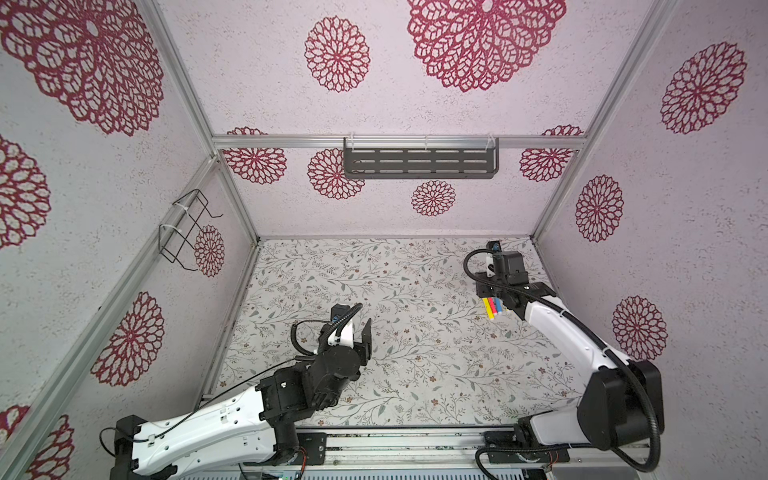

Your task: Insert the pens into the pen caps

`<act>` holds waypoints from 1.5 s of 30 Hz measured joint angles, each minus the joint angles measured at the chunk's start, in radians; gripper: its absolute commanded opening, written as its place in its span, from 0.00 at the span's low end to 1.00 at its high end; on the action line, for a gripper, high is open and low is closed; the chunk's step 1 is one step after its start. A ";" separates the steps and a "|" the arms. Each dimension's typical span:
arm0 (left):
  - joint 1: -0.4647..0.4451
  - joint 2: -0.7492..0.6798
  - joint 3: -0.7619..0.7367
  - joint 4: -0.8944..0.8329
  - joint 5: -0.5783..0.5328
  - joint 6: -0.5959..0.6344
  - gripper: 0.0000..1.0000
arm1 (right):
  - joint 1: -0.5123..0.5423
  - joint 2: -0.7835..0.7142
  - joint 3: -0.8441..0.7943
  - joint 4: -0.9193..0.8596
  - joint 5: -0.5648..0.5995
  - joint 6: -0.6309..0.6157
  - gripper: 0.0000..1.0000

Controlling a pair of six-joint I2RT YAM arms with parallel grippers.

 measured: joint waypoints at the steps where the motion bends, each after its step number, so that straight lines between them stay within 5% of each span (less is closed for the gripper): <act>1: 0.005 0.012 0.005 0.000 -0.020 0.010 0.66 | 0.000 -0.027 -0.024 0.025 -0.007 0.000 0.56; 10: 0.082 0.036 -0.017 -0.024 -0.224 0.039 0.67 | 0.000 -0.312 -0.396 0.267 -0.033 -0.002 0.59; 15: 0.150 0.000 -0.101 -0.019 -0.282 0.053 0.81 | 0.001 -0.486 -0.619 0.373 0.012 0.005 0.67; 17: 0.171 -0.021 -0.133 -0.019 -0.304 0.051 0.84 | 0.001 -0.555 -0.696 0.410 0.040 0.019 0.98; 28: 0.264 -0.086 -0.318 0.098 -0.413 0.090 0.98 | 0.001 -0.829 -0.922 0.476 0.184 0.024 0.99; 45: 0.561 -0.067 -0.438 0.378 -0.378 0.250 0.99 | 0.001 -0.892 -1.008 0.488 0.254 0.061 0.99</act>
